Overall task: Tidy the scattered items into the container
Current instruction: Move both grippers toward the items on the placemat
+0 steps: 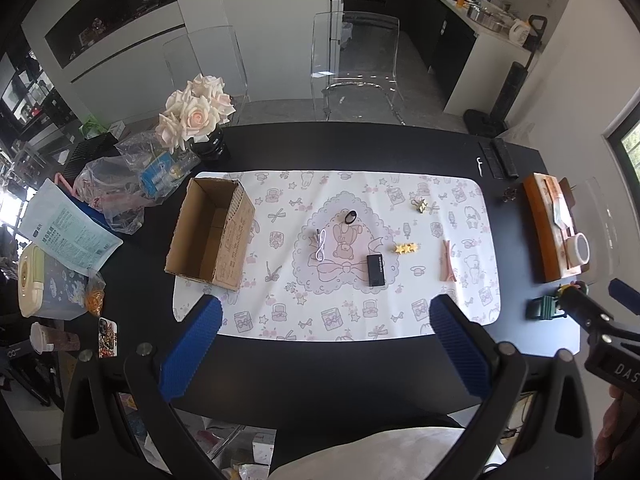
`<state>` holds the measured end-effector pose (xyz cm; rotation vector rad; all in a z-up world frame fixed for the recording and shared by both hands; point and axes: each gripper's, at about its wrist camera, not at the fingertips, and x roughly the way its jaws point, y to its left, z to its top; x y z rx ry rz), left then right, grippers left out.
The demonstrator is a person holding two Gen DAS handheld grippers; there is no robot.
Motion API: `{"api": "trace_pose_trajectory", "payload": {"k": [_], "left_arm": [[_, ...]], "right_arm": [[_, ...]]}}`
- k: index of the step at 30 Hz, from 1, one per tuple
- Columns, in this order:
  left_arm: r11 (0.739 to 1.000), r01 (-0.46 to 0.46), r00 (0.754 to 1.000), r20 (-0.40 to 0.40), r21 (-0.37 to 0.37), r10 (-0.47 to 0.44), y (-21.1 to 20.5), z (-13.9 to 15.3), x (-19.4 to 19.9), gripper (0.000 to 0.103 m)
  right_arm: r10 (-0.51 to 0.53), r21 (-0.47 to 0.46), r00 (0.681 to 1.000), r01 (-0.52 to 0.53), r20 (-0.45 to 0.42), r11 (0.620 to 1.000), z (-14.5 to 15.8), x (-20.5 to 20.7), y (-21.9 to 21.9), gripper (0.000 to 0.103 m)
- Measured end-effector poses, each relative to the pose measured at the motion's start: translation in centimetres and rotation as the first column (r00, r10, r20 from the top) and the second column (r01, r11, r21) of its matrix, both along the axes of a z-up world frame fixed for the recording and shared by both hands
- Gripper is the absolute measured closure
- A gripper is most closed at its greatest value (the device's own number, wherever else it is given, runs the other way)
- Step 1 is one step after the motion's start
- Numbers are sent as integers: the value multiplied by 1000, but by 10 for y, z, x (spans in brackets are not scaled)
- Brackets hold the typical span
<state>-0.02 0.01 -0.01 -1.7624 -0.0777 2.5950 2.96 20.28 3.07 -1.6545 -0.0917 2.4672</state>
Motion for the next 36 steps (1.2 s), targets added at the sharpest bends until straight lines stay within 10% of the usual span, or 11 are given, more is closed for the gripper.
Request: {"api": "trace_pose_trajectory", "payload": {"k": [22,36], "left_arm": [[1000,14,1000,13,25,-14,7,-17,-1,0],[997,13,994,103,75,-21,29,-94,-24,0]], "right_arm": [[-10,-1,1000,10,16,1000,-10,-9,1,0],[-22,-13,997,23,80,1000,-69,-39,24,0]]}}
